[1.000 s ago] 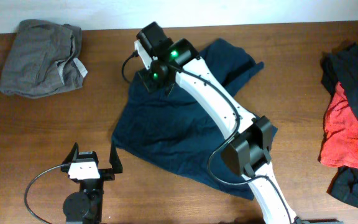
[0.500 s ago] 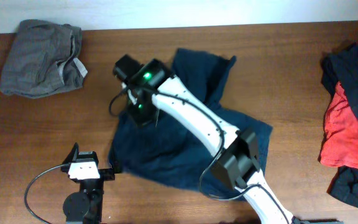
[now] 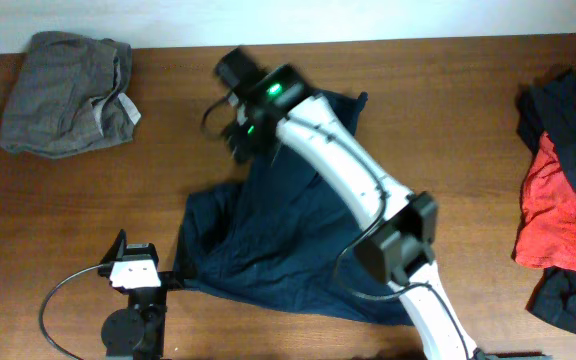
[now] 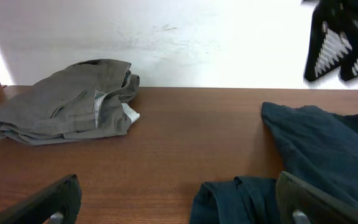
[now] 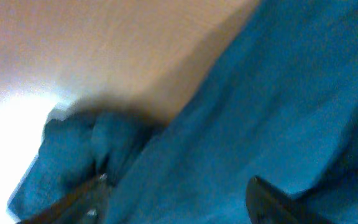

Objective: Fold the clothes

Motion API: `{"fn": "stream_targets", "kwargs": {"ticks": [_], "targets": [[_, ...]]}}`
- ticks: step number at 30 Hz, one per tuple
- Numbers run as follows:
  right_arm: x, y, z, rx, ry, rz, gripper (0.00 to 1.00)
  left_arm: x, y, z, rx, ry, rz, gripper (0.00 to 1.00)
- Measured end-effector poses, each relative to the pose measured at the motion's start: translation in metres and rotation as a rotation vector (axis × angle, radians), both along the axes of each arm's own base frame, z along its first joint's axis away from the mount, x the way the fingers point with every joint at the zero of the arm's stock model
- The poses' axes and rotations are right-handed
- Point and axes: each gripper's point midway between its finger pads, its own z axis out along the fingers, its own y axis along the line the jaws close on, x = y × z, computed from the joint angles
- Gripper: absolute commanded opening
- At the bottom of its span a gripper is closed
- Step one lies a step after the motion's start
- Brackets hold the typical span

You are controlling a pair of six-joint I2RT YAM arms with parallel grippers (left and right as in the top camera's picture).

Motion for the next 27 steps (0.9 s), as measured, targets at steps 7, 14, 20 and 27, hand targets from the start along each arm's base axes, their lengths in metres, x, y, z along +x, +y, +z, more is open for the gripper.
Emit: {"fn": "stream_targets", "kwargs": {"ticks": [7, 14, 20, 27], "targets": [[0.124, -0.076, 0.038, 0.155, -0.281, -0.219, 0.72, 0.000, 0.000, 0.000, 0.000, 0.000, 0.000, 0.99], [0.179, -0.088, 0.037, 0.275, -0.408, -0.237, 0.78, 0.000, 0.000, 0.000, 0.000, 0.000, 0.000, 0.99], [0.194, -0.057, -0.018, 0.268, -0.406, -0.207, 0.79, 0.000, 0.000, 0.000, 0.000, 0.000, 0.000, 0.99], [0.191, -0.019, -0.055, 0.216, -0.432, -0.184, 0.80, 0.000, 0.000, 0.000, 0.000, 0.000, 0.000, 0.99]]}}
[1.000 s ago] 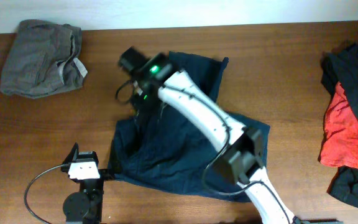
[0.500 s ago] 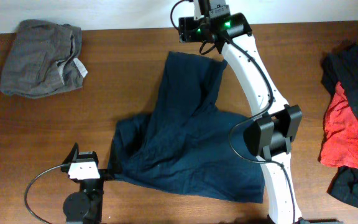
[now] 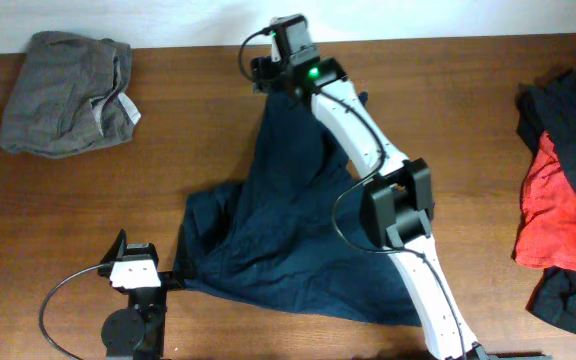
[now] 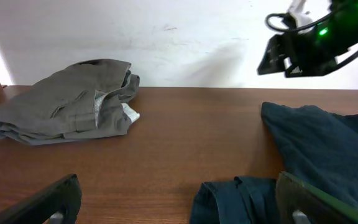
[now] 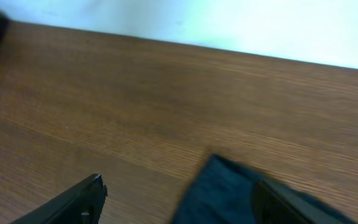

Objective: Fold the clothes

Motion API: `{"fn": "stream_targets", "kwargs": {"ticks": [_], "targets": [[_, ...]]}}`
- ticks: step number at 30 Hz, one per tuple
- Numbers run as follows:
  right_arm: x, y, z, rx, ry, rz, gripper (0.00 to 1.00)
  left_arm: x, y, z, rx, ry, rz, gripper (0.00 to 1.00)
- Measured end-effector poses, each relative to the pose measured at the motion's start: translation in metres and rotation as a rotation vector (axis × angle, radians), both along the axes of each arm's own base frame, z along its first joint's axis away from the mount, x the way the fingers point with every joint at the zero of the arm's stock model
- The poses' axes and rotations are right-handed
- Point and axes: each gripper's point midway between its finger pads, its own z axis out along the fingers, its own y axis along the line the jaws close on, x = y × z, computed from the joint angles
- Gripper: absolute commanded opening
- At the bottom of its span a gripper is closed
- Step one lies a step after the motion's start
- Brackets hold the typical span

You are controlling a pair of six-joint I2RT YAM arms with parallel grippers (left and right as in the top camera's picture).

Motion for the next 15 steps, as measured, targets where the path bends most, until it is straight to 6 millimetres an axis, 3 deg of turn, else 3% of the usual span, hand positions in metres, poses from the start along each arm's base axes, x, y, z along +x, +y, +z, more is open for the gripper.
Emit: {"fn": "stream_targets", "kwargs": {"ticks": [4, 15], "targets": [[-0.001, 0.008, -0.008, -0.030, -0.017, -0.017, 0.80, 0.000, 0.000, 0.000, 0.000, 0.000, 0.000, 0.99], [0.006, -0.012, -0.052, -0.092, 0.021, -0.106, 0.81, 0.000, 0.000, 0.000, 0.000, 0.000, 0.000, 0.99]]}}
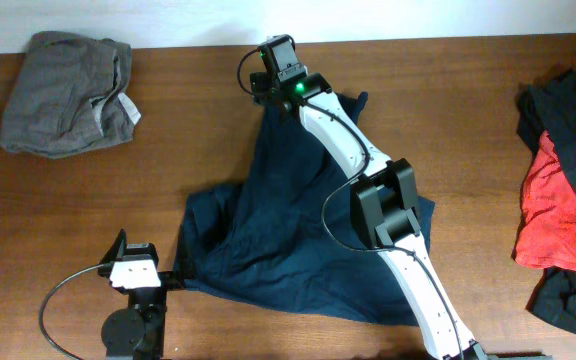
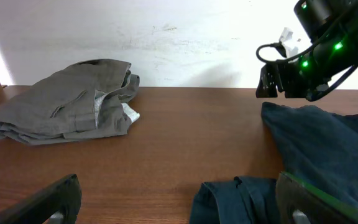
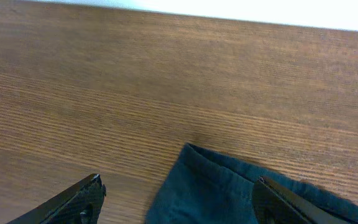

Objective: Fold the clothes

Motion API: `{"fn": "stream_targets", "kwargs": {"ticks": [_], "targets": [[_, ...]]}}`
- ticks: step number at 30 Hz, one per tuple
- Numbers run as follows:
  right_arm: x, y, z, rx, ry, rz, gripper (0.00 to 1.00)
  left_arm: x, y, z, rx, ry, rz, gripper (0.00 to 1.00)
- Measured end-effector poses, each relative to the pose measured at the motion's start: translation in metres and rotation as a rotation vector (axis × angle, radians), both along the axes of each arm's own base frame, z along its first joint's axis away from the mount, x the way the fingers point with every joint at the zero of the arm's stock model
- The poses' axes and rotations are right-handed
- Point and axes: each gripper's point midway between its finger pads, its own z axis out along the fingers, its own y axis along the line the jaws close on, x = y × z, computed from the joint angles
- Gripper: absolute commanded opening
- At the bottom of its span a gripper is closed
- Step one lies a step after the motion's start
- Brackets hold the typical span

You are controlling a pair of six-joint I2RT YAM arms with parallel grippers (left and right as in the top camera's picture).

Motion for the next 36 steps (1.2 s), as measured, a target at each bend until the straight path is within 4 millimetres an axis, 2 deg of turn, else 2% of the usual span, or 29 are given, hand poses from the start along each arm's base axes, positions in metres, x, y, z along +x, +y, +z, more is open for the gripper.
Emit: {"fn": "stream_targets", "kwargs": {"ticks": [11, 17, 21, 27, 32, 36], "targets": [[-0.005, -0.005, -0.024, -0.017, 0.049, -0.024, 0.80, 0.000, 0.000, 0.000, 0.000, 0.000, 0.000, 0.99], [-0.006, -0.007, -0.027, -0.031, 0.053, -0.035, 0.80, 0.000, 0.000, 0.000, 0.000, 0.000, 0.000, 0.99], [-0.008, -0.011, -0.041, -0.073, 0.062, -0.053, 0.79, 0.000, 0.000, 0.000, 0.000, 0.000, 0.000, 0.99], [-0.012, -0.015, -0.043, -0.123, 0.058, -0.085, 0.75, 0.000, 0.000, 0.000, 0.000, 0.000, 0.000, 0.99], [-0.012, -0.019, -0.041, -0.160, 0.048, -0.099, 0.58, 0.000, 0.000, 0.000, 0.000, 0.000, 0.000, 0.99], [-0.014, -0.022, -0.041, -0.178, 0.053, -0.105, 0.37, 0.000, 0.000, 0.000, 0.000, 0.000, 0.000, 0.99]]}}
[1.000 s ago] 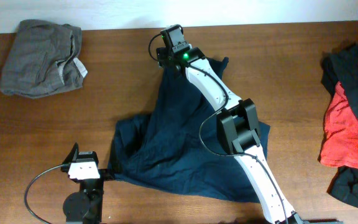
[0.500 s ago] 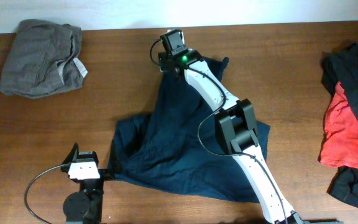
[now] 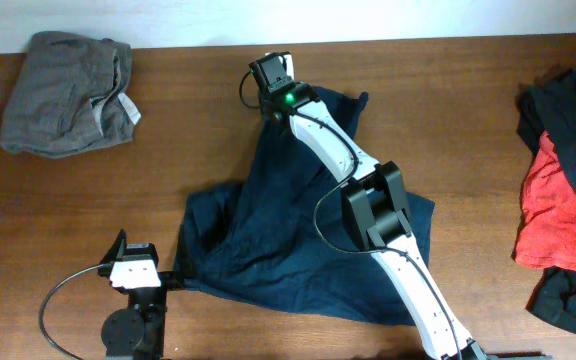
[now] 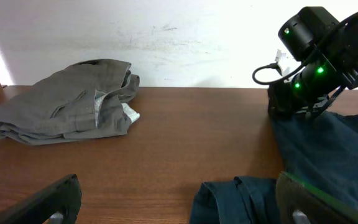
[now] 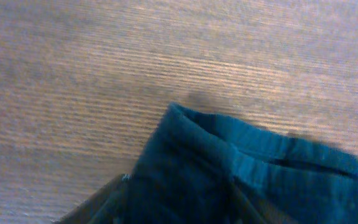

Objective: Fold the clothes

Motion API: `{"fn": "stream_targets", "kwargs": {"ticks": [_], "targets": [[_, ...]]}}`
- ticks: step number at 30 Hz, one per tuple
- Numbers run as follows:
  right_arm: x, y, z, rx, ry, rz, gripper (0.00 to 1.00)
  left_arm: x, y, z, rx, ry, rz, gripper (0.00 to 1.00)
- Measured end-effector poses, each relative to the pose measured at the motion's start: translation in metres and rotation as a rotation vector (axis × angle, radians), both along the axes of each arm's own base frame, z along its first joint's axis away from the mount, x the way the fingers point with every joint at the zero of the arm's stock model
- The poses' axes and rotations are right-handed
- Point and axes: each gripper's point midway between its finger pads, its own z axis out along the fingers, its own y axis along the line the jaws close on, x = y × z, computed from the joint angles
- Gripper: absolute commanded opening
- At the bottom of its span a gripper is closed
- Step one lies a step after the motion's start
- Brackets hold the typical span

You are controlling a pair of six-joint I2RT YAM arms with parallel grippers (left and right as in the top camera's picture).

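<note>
A dark blue garment (image 3: 288,220) lies spread and rumpled across the middle of the table. My right gripper (image 3: 268,96) is down on its far left corner, near the back edge. In the right wrist view that hemmed corner (image 5: 229,162) fills the space between the two fingers of the right gripper (image 5: 179,196), which stand apart around it. My left gripper (image 4: 178,190) is parked low at the front left, open and empty, with a fold of the blue cloth (image 4: 241,199) just ahead of it.
A folded grey garment (image 3: 63,92) sits at the back left corner. A heap of black and red clothes (image 3: 563,200) lies at the right edge. The white wall (image 4: 166,37) runs right behind the table's back edge.
My right gripper has dropped from just above the blue garment's far corner onto it; the cloth now sits between its fingers. The left arm has not moved.
At first my right gripper hung over the garment's upper left part, fingers open. Then it was at the back edge beyond the cloth, then just above the far corner. Now it is down around that corner. The garment itself lies as it did.
</note>
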Motion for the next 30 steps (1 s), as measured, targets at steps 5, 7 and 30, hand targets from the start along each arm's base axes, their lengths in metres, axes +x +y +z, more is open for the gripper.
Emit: {"fn": "stream_targets", "kwargs": {"ticks": [5, 7, 30], "targets": [[-0.003, -0.004, 0.001, -0.032, 0.016, 0.004, 0.27, 0.000, 0.000, 0.000, 0.000, 0.000, 0.000, 0.99], [-0.005, -0.006, 0.003, -0.039, 0.026, 0.003, 0.25, 0.000, 0.000, 0.000, 0.000, 0.000, 0.000, 0.99], [-0.089, -0.074, 0.122, -0.237, 0.207, -0.102, 0.04, 0.000, 0.000, 0.000, 0.000, 0.000, 0.000, 0.99]]}}
